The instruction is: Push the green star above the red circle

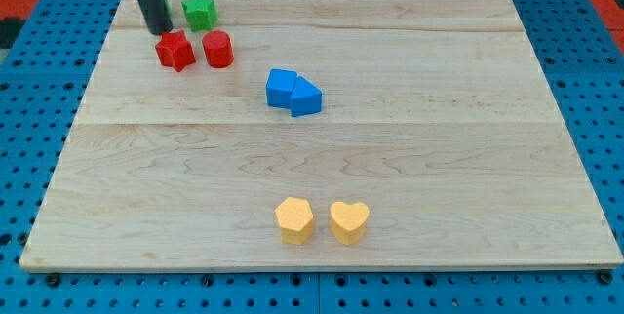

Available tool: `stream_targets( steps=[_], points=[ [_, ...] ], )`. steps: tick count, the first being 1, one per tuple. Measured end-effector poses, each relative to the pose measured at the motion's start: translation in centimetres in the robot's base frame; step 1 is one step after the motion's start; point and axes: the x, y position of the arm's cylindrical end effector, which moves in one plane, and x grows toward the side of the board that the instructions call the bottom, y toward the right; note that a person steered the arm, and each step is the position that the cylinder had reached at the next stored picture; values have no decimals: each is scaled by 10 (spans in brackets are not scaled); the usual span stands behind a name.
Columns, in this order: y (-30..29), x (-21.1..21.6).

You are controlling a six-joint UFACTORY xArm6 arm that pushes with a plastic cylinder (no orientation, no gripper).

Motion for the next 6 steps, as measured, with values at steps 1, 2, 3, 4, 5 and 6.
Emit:
stream_targets(
  steps=[1, 2, 3, 4, 5, 6],
  points=[
    [27, -16],
    [41, -8],
    [74, -2],
    [117, 19],
    [146, 39],
    [112, 82]
  ],
)
